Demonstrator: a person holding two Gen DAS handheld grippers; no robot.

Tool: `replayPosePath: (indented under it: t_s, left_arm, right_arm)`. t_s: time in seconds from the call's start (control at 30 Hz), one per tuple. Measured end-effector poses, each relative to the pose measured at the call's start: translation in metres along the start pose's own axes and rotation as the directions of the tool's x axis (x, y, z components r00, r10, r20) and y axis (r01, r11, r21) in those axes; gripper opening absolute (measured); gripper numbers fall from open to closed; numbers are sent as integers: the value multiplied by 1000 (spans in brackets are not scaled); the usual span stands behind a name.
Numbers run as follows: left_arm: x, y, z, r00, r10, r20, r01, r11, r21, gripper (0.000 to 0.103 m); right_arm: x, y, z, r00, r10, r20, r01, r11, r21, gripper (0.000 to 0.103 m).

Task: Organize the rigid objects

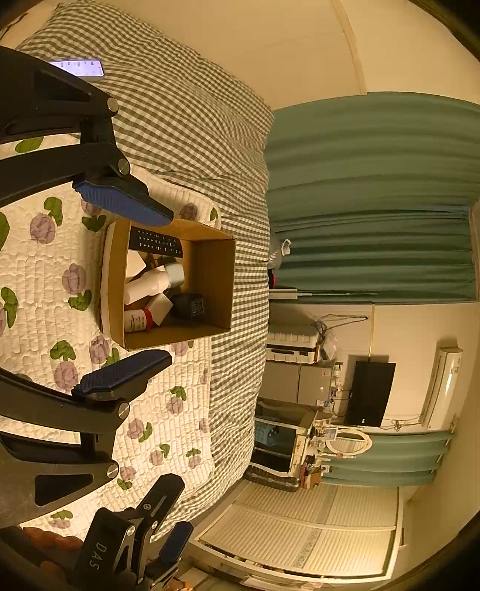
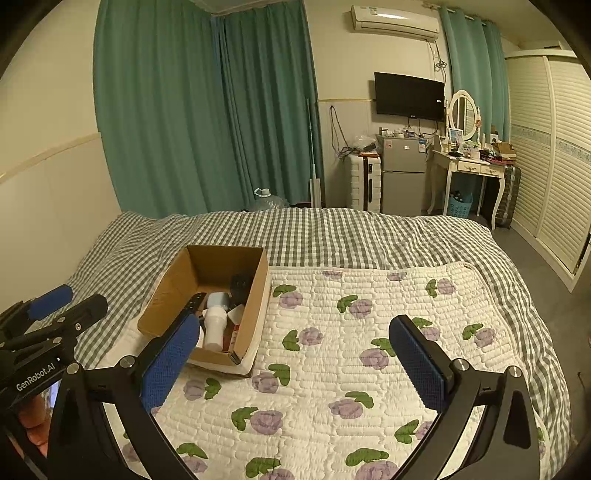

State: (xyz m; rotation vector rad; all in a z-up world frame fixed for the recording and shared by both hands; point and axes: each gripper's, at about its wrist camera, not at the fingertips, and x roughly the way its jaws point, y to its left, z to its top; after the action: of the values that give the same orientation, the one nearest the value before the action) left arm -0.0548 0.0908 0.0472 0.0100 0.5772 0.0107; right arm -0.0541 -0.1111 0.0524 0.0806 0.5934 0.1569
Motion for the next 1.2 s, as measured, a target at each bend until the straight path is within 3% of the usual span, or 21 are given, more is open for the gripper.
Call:
replayPosePath:
  t_s: [1.2]
  left_arm:
    - [-2,3,-1,1000,8,2,-8,1000,-2,72]
  right_arm:
    - [4,3,-3,1000,3,-22,-3,1000,5,103]
